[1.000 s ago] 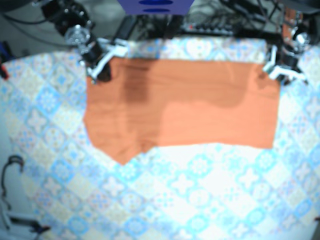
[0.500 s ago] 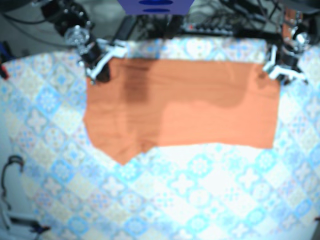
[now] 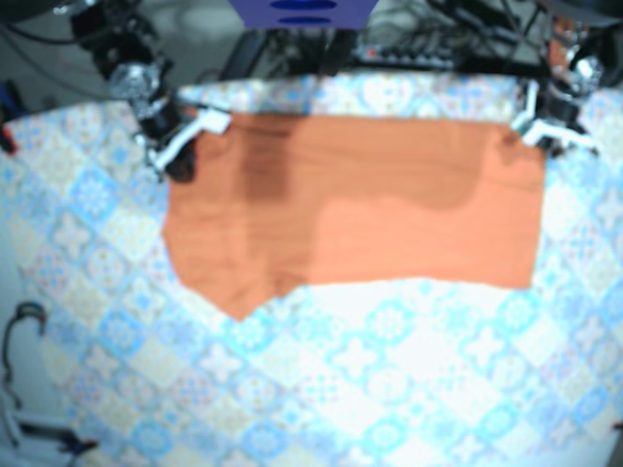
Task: Fold the T-shirt properly
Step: 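Release and reposition the right gripper along the shirt's shoulder edge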
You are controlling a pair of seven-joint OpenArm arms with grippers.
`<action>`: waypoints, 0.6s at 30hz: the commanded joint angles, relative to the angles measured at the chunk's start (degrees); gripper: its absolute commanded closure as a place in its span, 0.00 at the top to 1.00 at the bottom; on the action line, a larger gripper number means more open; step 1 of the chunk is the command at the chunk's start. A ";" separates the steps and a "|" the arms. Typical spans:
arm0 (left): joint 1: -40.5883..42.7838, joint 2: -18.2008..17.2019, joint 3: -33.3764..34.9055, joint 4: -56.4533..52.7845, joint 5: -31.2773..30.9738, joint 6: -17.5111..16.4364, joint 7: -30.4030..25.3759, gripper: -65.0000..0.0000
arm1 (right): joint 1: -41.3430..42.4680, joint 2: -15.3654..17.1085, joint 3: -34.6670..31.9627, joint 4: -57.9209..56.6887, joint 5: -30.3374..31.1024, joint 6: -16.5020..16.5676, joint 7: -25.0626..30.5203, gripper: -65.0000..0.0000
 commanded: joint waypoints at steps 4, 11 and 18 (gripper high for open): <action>2.73 -1.13 -0.72 3.44 -0.15 0.82 0.08 0.33 | -3.27 0.74 2.43 2.58 -0.37 -0.90 0.19 0.22; 8.18 -0.96 -4.76 9.95 -0.24 0.82 0.08 0.33 | -9.25 2.93 4.10 3.37 -0.37 -1.08 -0.07 0.22; 10.73 -0.87 -5.47 10.56 -0.24 0.82 0.08 0.33 | -13.74 2.93 4.10 4.43 -0.37 -1.17 -0.16 0.22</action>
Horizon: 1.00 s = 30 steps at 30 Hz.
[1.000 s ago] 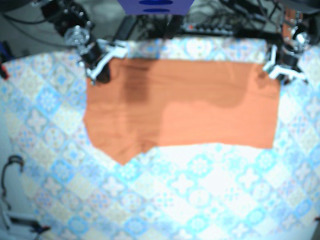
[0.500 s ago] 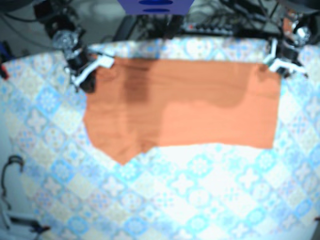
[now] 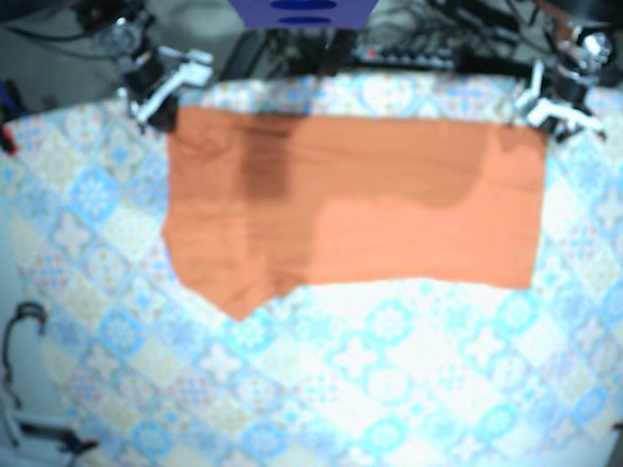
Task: Fold the T-shirt properly
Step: 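Release and reposition the right gripper along the shirt's shoulder edge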
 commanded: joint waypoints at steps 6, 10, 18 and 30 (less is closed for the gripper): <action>0.98 -0.74 -0.39 0.57 -0.11 0.95 -0.27 0.33 | -2.32 0.57 -0.14 1.24 -1.77 -0.95 -0.05 0.22; 0.98 -0.65 -0.31 0.49 -0.11 0.95 -0.27 0.33 | -3.46 0.40 -0.32 1.06 -2.21 -0.95 -0.05 0.22; 0.98 0.84 -0.31 0.49 -0.11 0.95 -0.27 0.33 | -3.37 0.22 -2.52 0.71 -2.21 -0.95 -0.93 0.23; 0.98 0.84 -0.31 0.40 -0.11 0.95 -0.18 0.33 | -0.82 0.22 -6.74 -2.63 -2.12 -0.95 -2.51 0.38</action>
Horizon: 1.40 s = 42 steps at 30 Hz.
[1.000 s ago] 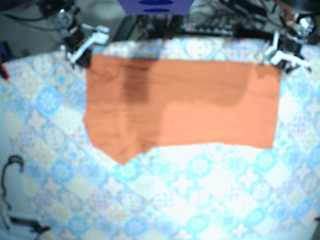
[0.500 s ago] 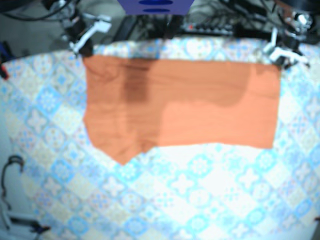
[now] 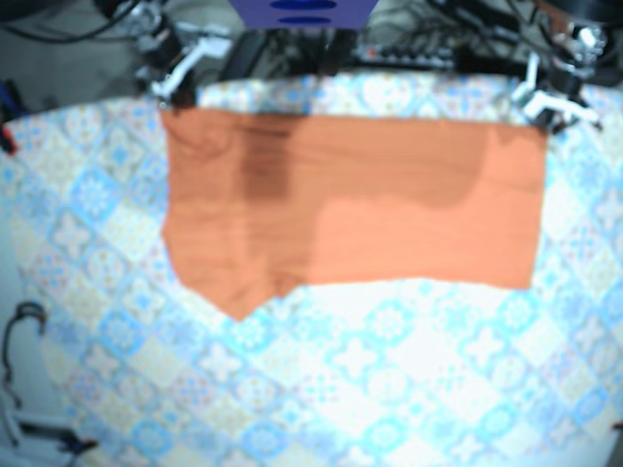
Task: Fold the T-shirt properly
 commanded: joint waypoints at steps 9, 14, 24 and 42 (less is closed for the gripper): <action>0.46 -0.86 -0.57 0.51 -0.06 0.95 -0.11 0.33 | 1.11 0.72 0.15 0.34 -0.38 -0.51 -0.24 0.38; 0.46 -0.86 -0.57 0.51 -0.06 0.95 -0.03 0.33 | 2.78 0.72 0.15 0.34 -0.38 -0.51 -0.24 0.38; 0.46 -0.86 -0.57 0.51 -0.06 0.95 0.06 0.33 | 3.57 0.64 0.06 -2.12 1.03 -0.51 -0.15 0.38; 0.46 -0.86 -0.48 0.51 -0.06 0.95 0.06 0.33 | 4.72 -0.86 -0.73 -3.09 1.73 -0.51 -0.24 0.38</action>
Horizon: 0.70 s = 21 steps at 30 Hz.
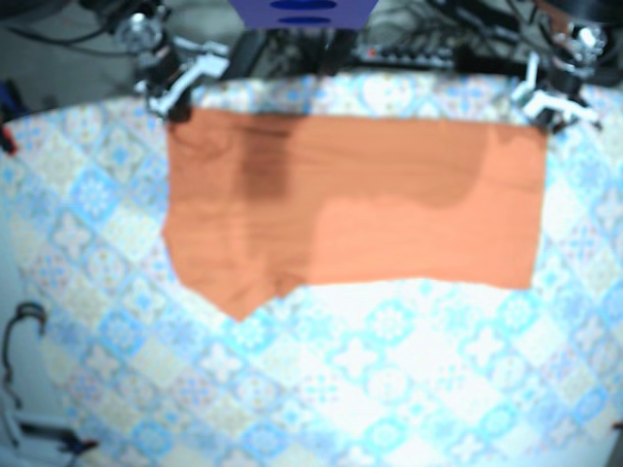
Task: Fold the T-shirt properly
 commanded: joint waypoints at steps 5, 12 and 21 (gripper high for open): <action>0.37 -0.88 -0.48 0.55 -0.09 0.97 -0.16 0.33 | -0.38 0.10 0.03 0.21 -0.10 -0.73 0.42 0.38; 0.37 -0.88 -0.48 0.55 -0.09 0.97 -0.16 0.33 | -0.38 -0.08 0.03 -0.49 -0.10 -0.73 0.51 0.36; 0.19 -0.88 -0.48 0.46 0.44 0.71 -0.07 0.33 | -0.29 -0.08 0.03 -1.81 -0.10 -0.73 0.51 0.18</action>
